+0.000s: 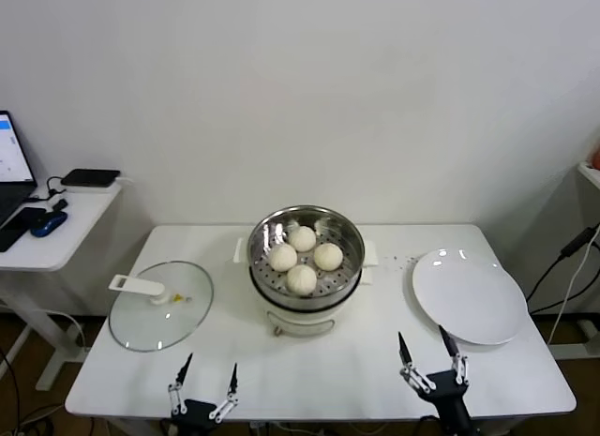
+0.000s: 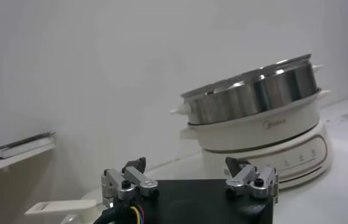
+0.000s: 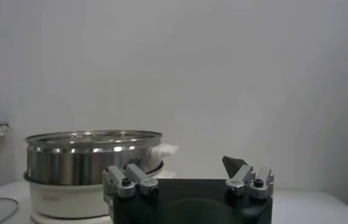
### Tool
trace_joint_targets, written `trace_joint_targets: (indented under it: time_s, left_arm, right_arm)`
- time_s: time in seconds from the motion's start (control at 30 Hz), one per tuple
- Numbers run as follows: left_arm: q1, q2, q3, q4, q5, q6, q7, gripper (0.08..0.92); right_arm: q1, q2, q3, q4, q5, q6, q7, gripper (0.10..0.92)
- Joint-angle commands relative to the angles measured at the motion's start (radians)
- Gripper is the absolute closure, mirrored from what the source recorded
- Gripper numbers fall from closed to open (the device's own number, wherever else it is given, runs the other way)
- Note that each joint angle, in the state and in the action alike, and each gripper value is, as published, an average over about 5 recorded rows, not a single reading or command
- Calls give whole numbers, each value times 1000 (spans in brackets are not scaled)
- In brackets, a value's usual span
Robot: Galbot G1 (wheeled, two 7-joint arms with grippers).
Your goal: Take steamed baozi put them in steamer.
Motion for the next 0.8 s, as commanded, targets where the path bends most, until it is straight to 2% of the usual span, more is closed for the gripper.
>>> trace_joint_targets:
  time_s: [0.03,0.8]
  left_arm:
    - [2,-23,2,-7,-4,-2,-1,177]
    - [-6,-25,3,-16,3,8,3,177]
  right_arm:
    - [-85,38,-23,-28,-18,124,5,203]
    - [-58,41,-46,-24,-48,107,8,203]
